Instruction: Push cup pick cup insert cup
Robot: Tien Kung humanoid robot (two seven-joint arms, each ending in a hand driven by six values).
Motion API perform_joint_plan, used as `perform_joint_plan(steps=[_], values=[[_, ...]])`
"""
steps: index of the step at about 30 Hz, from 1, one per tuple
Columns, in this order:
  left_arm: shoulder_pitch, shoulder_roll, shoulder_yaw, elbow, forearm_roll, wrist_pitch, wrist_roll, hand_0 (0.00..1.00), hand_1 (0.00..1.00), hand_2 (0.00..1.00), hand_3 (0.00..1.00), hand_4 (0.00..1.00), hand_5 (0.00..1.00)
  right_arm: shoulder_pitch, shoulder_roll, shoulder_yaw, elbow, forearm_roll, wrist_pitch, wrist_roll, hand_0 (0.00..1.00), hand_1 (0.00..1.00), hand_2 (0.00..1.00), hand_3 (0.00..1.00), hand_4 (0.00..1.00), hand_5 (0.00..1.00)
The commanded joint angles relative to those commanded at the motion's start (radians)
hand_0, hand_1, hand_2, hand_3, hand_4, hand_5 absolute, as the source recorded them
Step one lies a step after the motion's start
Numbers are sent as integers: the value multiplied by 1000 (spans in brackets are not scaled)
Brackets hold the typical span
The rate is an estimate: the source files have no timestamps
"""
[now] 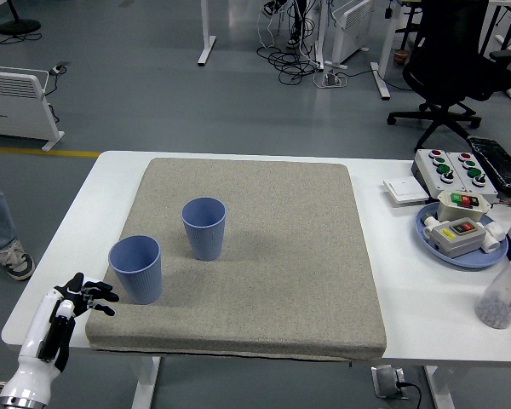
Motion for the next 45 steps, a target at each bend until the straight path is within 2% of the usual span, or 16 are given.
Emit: perform_joint_plan(steps=[6, 7, 12, 13, 18, 19, 24, 25, 37, 45], values=[[-17, -12, 26, 23, 16, -15, 38, 380, 478, 468, 442, 625, 998, -4, 0, 0, 0, 1, 0, 0, 728, 667, 705, 599, 164, 393], [-19, -14, 28, 26, 19, -17, 44, 469, 541, 524, 477, 613, 998, -4, 1, 0, 0, 0, 0, 0, 729, 667, 705, 599, 163, 391], [-47, -26, 46, 59, 81, -37, 90, 469, 541, 524, 477, 613, 998, -7, 1, 4, 0, -7, 1, -3, 729, 667, 705, 599, 163, 391], [-53, -28, 48, 66, 84, -37, 92, 503, 565, 540, 497, 603, 998, -8, 1, 2, 0, -5, 1, -3, 729, 667, 705, 599, 163, 392], [-75, -34, 46, 87, 92, -37, 99, 503, 565, 540, 497, 603, 998, -8, 1, -2, 1, 1, 2, -2, 729, 667, 705, 599, 163, 392], [-80, -34, 45, 92, 97, -38, 102, 539, 581, 547, 503, 596, 998, -8, 1, -3, 1, 2, 2, -1, 729, 667, 705, 598, 163, 392], [-114, -38, 36, 136, 131, -45, 122, 539, 581, 547, 503, 596, 998, -7, 0, -7, 0, 9, 2, -1, 729, 667, 705, 598, 163, 392], [-120, -38, 37, 143, 133, -46, 124, 563, 594, 552, 504, 598, 998, -7, 0, -7, 0, 9, 2, -1, 729, 666, 705, 598, 163, 391], [-199, -24, 63, 230, 145, -62, 135, 580, 599, 554, 504, 608, 998, -5, 2, -9, 0, 13, 2, -1, 729, 666, 705, 598, 163, 390], [-242, -37, 65, 283, 175, -63, 134, 599, 604, 554, 505, 609, 998, -5, 4, -4, -1, 8, 2, -3, 729, 666, 705, 599, 163, 391]])
